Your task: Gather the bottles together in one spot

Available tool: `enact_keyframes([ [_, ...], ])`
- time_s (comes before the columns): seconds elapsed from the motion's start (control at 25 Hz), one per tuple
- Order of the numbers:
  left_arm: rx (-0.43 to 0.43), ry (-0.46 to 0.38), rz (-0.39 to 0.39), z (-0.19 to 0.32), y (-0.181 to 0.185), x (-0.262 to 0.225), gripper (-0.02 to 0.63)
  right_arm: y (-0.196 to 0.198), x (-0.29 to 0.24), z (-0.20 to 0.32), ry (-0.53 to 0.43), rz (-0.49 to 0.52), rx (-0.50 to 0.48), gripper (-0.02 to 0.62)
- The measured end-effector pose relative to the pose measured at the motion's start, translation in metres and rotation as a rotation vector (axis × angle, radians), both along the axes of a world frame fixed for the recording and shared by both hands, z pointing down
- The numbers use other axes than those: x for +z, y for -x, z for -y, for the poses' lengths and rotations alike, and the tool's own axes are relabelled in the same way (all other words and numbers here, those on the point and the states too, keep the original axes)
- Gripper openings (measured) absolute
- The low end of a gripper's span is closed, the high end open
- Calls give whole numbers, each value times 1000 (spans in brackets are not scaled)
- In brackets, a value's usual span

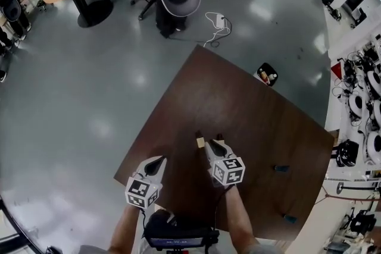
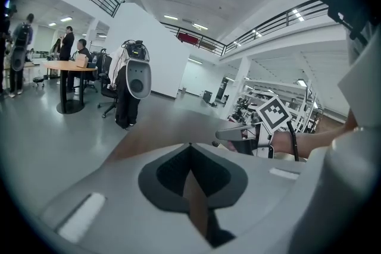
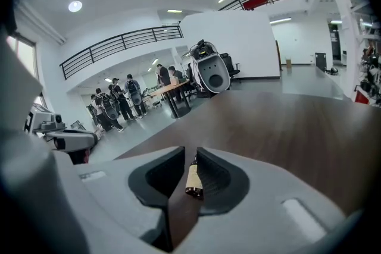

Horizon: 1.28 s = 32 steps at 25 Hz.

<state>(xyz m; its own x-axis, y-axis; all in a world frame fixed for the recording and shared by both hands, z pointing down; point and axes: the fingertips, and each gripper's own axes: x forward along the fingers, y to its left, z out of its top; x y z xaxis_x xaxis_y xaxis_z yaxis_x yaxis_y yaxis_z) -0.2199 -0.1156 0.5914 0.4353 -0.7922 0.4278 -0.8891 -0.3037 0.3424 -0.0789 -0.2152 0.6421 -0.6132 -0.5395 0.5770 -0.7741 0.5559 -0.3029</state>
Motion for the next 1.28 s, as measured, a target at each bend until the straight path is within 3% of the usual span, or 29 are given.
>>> enact_keyframes([
  [0.64, -43, 30, -21, 7, 3, 12, 2, 23, 55, 20, 142, -89, -110, 164],
  [1.04, -60, 47, -25, 6, 10, 20, 2, 35, 77, 12, 200, -159, -161, 175],
  [1.28, -65, 50, -28, 3, 14, 22, 2, 31, 80, 13, 195, -172, -128, 153],
])
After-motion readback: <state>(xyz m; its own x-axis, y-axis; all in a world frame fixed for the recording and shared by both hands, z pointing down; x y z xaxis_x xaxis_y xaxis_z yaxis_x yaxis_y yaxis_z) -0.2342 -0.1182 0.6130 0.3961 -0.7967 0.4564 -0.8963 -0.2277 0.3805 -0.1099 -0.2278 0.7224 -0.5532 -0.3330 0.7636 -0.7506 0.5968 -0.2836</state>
